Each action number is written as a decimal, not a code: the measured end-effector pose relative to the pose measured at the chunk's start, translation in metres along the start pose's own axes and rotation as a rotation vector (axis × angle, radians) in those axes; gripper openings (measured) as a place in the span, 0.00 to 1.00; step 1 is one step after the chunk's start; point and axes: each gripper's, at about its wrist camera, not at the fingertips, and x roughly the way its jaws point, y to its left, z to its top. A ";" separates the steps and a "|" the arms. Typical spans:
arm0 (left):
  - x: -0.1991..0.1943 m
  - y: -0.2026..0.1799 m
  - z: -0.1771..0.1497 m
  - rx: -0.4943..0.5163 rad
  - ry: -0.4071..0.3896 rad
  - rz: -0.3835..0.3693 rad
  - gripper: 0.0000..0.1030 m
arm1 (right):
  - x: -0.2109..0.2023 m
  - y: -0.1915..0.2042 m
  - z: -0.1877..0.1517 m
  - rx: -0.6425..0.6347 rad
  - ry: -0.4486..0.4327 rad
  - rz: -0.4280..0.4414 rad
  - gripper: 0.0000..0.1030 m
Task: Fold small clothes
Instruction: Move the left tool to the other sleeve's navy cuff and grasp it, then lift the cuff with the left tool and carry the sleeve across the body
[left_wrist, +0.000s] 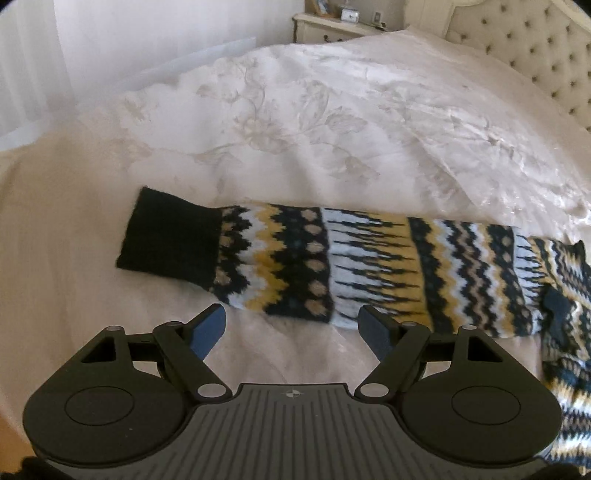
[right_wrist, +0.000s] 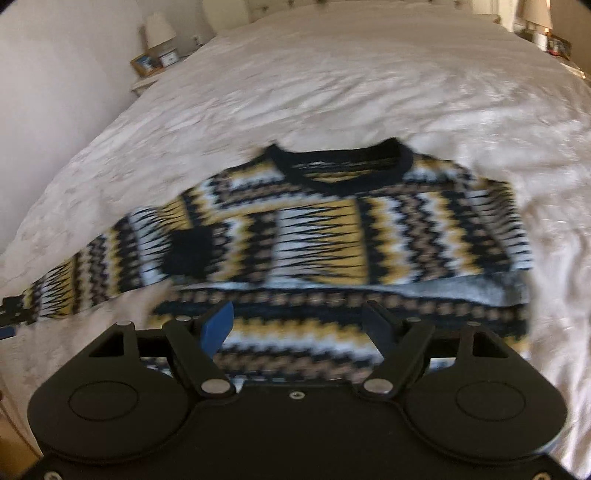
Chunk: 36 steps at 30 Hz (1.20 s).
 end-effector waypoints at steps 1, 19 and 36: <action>0.005 0.003 0.002 -0.002 0.003 -0.008 0.76 | 0.002 0.009 0.000 -0.005 0.004 0.001 0.76; 0.064 0.018 0.028 -0.212 0.055 -0.037 0.49 | 0.011 0.069 0.005 -0.047 0.058 -0.026 0.76; -0.093 -0.131 0.071 -0.005 -0.345 -0.282 0.08 | 0.012 -0.011 -0.001 0.024 0.073 0.073 0.76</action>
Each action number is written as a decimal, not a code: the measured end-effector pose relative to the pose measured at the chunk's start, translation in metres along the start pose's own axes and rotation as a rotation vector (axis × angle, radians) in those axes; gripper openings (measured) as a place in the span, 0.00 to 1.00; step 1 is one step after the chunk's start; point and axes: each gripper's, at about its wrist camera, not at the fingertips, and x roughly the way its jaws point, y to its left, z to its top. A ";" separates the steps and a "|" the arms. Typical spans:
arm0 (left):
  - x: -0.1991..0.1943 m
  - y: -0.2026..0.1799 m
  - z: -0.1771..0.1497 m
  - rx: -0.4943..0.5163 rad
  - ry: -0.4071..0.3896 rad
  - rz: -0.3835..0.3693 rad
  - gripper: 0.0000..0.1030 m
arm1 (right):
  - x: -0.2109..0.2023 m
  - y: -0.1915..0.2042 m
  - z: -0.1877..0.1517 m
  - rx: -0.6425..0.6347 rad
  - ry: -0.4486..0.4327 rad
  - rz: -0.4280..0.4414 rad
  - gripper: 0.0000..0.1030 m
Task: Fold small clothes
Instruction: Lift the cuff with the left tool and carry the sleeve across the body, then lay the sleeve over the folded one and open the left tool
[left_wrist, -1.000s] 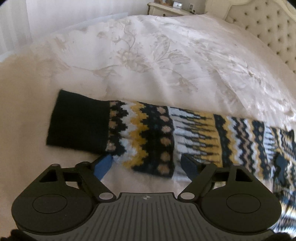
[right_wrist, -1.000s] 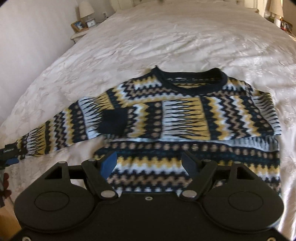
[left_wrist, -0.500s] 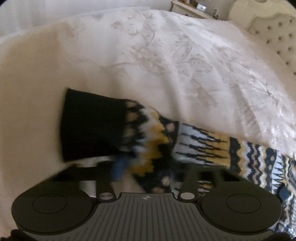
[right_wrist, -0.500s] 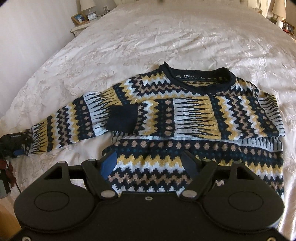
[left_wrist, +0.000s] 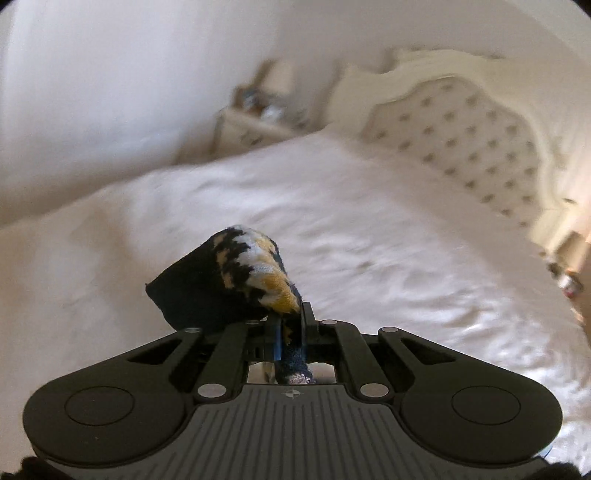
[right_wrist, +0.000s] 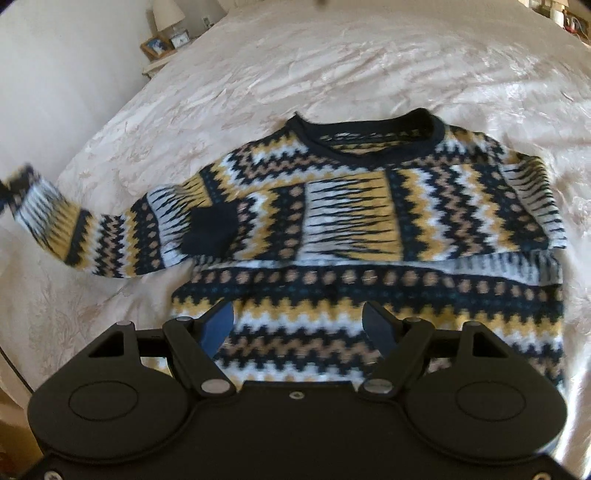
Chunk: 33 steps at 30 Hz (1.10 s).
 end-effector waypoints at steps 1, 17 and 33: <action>-0.003 -0.015 0.002 0.018 -0.012 -0.018 0.08 | -0.003 -0.008 0.001 0.006 -0.005 0.004 0.76; 0.040 -0.246 -0.094 0.275 0.166 -0.322 0.08 | -0.042 -0.150 0.006 0.139 -0.065 0.017 0.76; 0.060 -0.319 -0.181 0.507 0.358 -0.453 0.76 | -0.045 -0.195 0.006 0.201 -0.060 0.012 0.76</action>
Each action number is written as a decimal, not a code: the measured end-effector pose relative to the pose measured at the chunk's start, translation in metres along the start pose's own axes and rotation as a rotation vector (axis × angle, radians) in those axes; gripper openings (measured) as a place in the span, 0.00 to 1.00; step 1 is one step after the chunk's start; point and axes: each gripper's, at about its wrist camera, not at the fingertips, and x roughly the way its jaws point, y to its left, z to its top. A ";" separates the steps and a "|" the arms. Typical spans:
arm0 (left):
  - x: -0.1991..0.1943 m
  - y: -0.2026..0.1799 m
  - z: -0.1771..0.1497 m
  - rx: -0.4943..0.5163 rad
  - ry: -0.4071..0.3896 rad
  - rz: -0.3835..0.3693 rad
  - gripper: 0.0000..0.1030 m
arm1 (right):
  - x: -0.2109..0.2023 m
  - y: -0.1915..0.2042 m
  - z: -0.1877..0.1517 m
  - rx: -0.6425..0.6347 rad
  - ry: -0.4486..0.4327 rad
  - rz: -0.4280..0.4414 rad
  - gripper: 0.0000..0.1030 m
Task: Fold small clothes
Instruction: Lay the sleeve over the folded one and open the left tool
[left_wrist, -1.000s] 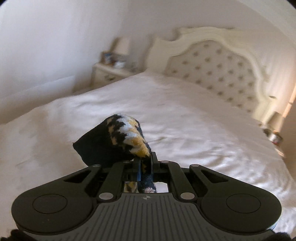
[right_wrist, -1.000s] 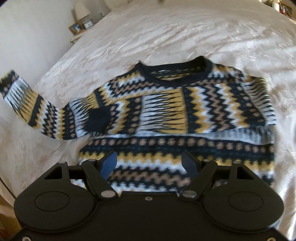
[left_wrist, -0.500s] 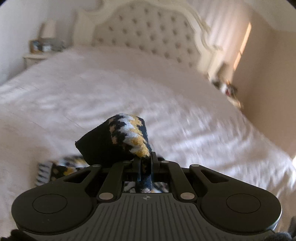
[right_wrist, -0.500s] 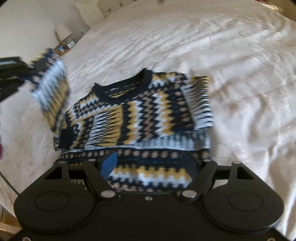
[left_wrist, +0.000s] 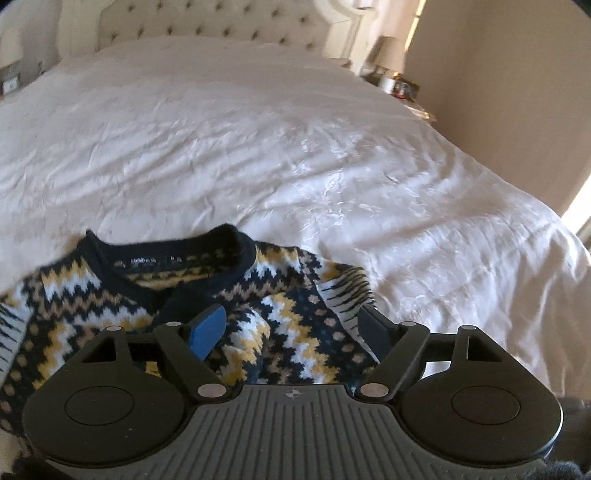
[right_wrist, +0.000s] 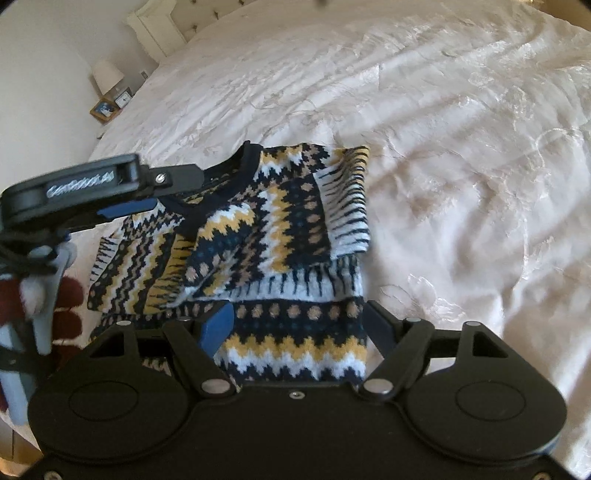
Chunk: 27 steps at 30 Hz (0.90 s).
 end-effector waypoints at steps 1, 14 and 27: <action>-0.003 0.002 0.000 0.014 -0.002 0.000 0.77 | 0.002 0.003 0.002 -0.003 -0.003 0.003 0.76; 0.002 0.145 -0.023 -0.081 0.163 0.307 0.79 | 0.059 0.089 0.054 -0.209 0.000 0.012 0.76; 0.032 0.200 -0.059 -0.230 0.283 0.321 0.86 | 0.146 0.128 0.052 -0.546 0.142 -0.275 0.75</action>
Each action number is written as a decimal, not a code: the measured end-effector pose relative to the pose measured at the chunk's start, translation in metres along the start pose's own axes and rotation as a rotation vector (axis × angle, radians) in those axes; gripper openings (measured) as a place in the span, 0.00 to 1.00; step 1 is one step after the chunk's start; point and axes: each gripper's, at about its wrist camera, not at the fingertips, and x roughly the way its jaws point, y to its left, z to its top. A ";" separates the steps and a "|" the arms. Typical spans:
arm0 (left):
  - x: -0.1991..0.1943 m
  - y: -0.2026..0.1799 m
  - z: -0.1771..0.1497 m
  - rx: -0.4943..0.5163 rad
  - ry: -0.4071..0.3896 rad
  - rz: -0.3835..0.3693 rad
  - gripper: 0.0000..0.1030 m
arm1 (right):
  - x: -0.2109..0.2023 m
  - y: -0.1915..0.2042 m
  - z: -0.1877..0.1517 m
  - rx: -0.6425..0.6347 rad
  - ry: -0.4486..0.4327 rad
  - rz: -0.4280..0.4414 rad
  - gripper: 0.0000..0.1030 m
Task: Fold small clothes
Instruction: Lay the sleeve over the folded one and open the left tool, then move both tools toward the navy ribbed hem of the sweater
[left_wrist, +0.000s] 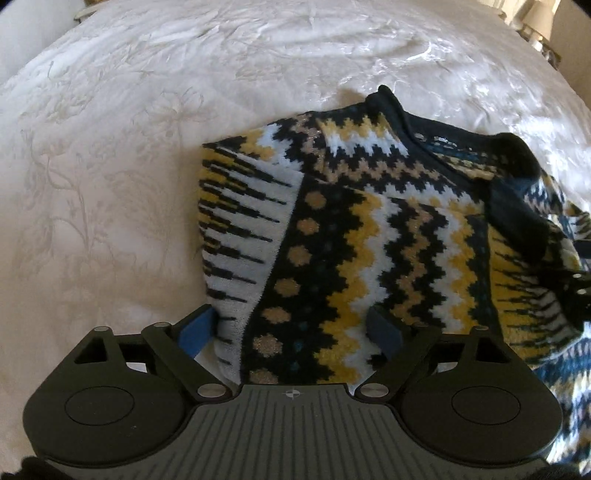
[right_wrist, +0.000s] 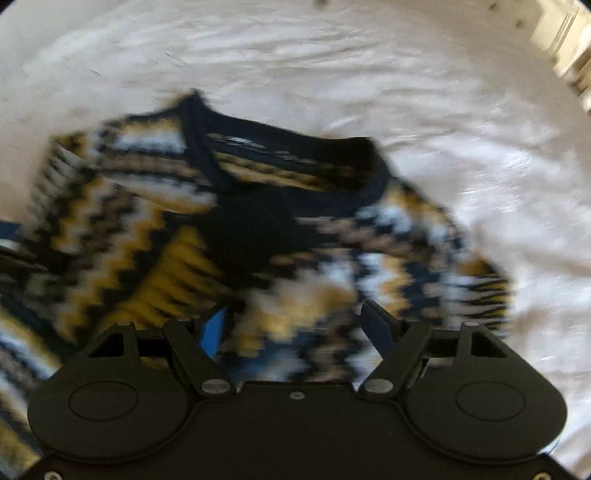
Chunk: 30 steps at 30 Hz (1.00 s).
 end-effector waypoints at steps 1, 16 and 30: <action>0.000 0.002 -0.001 -0.006 -0.001 -0.002 0.86 | -0.003 -0.010 -0.004 0.019 -0.009 -0.037 0.75; -0.011 0.008 -0.009 -0.041 -0.034 -0.026 0.86 | -0.052 -0.120 -0.067 0.465 -0.158 0.082 0.75; -0.033 0.017 -0.024 -0.035 -0.023 -0.006 0.87 | -0.007 -0.097 -0.066 0.298 -0.064 0.130 0.75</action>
